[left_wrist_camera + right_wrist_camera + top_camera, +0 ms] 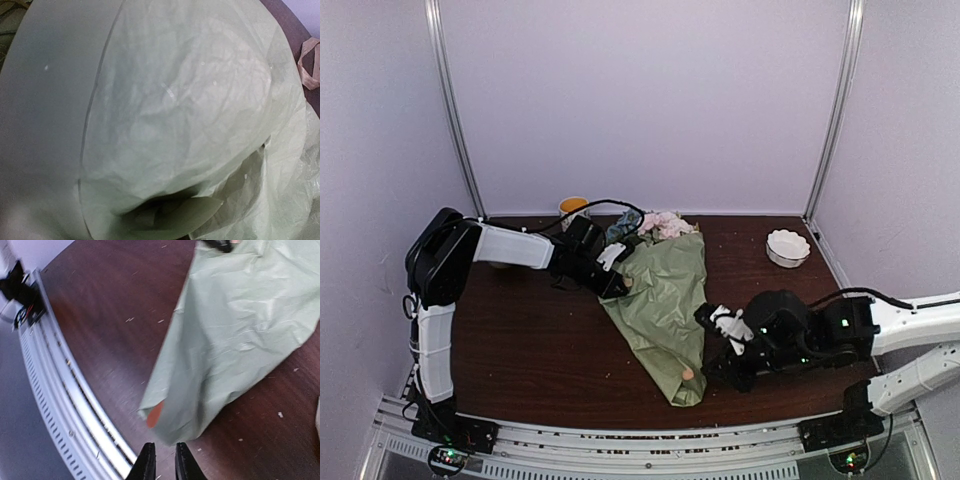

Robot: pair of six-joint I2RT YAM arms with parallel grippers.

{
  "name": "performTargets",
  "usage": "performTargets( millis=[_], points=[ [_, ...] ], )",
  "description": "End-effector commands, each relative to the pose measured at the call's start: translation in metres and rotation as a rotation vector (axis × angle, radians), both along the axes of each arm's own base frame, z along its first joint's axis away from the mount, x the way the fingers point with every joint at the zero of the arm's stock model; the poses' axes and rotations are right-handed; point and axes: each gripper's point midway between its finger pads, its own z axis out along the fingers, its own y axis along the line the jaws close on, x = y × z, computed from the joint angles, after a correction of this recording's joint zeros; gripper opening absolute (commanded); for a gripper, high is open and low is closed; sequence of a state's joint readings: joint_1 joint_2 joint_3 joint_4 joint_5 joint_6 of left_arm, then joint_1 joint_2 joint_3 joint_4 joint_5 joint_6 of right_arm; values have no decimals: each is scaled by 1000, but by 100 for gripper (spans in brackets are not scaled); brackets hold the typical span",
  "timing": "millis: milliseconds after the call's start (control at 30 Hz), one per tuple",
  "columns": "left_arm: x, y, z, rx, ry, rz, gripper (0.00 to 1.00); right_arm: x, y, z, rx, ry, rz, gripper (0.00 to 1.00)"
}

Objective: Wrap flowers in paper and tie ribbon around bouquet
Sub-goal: Press the fold line on the folded bouquet.

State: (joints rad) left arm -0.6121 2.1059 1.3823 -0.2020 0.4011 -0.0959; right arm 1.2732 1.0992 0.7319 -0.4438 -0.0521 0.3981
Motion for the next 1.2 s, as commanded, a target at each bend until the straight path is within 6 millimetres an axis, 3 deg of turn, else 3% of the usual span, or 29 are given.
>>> performTargets(
  millis=[0, 100, 200, 300, 400, 533, 667, 800, 967, 1067, 1167],
  points=[
    [2, 11, -21, 43, 25, 12, 0, 57, -13, -3, 25, -5, -212, 15],
    [1, 12, -22, 45, 27, 13, 0, 81, -6, -9, -25, -39, -253, 13],
    [0, 12, -24, 47, 29, 13, 0, 82, 16, -23, -74, -24, -188, 12],
    [0, 13, -24, 49, 28, 14, 0, 58, 41, -39, -123, -31, -51, 11],
    [2, 14, -25, 50, 27, 18, 0, 28, 54, -64, -171, 15, 62, 11],
    [10, 16, -20, 38, 17, 32, 0, 9, 46, -106, -261, 137, 77, 9],
    [24, 18, -9, 26, -11, 50, 0, 2, 35, -122, -292, 181, 60, 9],
    [30, 17, -4, 17, -27, 46, 0, -2, 35, -108, -274, 179, 96, 9],
    [26, 15, -5, -1, -20, 33, 0, -10, 47, -45, -95, 129, 200, 13],
    [25, 14, -6, -5, -17, 28, 0, 17, 42, -30, -8, 130, 93, 15],
    [24, 14, -6, -7, -14, 28, 0, 51, 25, -50, -68, 118, -67, 14]
  ],
)
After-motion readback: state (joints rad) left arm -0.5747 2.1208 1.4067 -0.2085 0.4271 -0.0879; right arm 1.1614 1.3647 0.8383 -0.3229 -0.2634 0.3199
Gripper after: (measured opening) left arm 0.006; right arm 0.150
